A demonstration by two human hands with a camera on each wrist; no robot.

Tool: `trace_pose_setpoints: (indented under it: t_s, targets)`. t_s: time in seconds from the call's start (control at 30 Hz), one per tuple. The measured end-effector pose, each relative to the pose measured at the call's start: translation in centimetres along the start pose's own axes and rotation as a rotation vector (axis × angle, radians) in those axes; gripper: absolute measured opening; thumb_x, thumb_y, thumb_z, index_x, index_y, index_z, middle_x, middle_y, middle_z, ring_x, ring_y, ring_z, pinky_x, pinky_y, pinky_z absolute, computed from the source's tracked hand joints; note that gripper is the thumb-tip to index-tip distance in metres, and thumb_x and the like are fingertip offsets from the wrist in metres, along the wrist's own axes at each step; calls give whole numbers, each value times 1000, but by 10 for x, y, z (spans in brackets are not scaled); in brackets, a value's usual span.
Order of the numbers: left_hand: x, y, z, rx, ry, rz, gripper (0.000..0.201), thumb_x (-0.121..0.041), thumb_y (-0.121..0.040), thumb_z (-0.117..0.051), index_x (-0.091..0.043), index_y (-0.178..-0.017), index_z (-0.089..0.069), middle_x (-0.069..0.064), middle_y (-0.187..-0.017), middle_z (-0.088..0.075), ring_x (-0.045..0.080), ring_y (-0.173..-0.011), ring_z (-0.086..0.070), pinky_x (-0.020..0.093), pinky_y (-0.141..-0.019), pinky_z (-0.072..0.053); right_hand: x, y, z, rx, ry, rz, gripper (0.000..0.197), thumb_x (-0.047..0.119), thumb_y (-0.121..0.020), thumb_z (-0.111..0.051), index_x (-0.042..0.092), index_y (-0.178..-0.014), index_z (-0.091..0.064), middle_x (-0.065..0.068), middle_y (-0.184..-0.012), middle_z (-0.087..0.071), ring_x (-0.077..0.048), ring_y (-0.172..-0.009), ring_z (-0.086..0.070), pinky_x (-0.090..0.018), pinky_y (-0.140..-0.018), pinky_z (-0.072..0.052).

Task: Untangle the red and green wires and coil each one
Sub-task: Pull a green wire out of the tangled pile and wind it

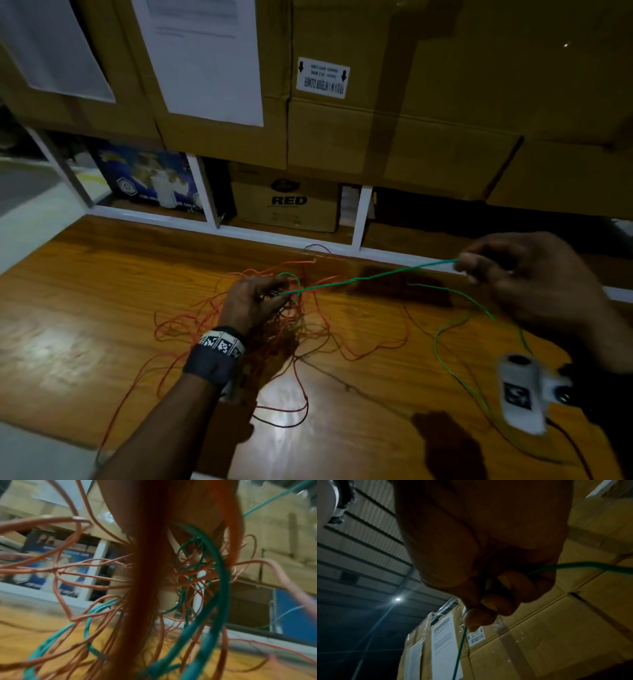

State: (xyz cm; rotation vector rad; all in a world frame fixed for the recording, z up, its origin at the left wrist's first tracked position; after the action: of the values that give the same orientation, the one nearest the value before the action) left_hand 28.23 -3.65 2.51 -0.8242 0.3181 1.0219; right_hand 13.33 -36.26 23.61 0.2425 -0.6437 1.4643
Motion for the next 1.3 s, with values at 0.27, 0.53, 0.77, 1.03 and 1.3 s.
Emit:
trace_pose_setpoints:
  t_s: [0.27,0.53,0.77,1.03,1.3]
  targets:
    - [-40,8,-23,96,116,-161,20,-41,-85,-78,-21,-87,-82,-12,-86,-74,-1,-78,-65,20,-67,-52,-68,18,-37,62,213,-205,20,34,-94,-70,33,-114,-71,0,-112,-75,-25,-97,-68,-41,-82,-56]
    - [-54,20,-42,150,89,-202,31,-42,-89,-64,-17,-93,-82,-5,-92,-76,14,-83,-70,27,-71,-53,3,14,-156,312,170,59,41,61,-89,-66,33,-119,-69,15,-118,-70,-7,-110,-63,-27,-91,-50]
    - [-57,31,-33,25,78,-148,28,-41,-88,-67,-17,-90,-81,-5,-90,-76,12,-83,-69,31,-71,-56,14,-5,-235,309,239,27,25,51,-87,-70,29,-98,-68,10,-96,-69,-18,-94,-66,-30,-71,-49]
    - [-55,35,-24,-52,79,-110,30,-31,-80,-86,-14,-104,-78,-1,-96,-76,13,-82,-70,26,-71,-57,19,-17,-226,266,194,137,7,28,-95,-66,28,-96,-73,9,-87,-68,-12,-87,-64,-15,-55,-32]
    - [-30,37,-39,-37,178,26,15,-19,-80,-79,-21,-95,-80,-6,-96,-79,11,-88,-73,36,-73,-60,0,-40,-158,221,-366,-37,30,32,-99,-61,18,-75,-69,5,-63,-67,-12,-58,-61,-44,-66,-53]
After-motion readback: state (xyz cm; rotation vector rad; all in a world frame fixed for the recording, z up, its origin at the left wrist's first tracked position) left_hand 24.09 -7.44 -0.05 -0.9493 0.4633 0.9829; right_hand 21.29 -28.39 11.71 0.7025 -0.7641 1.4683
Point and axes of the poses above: each hand's wrist, its own y-axis away from the middle knuckle, its own z-axis out of the back of the hand, x = y × z, the point moved 9 cm from there along -y, towards the middle knuckle
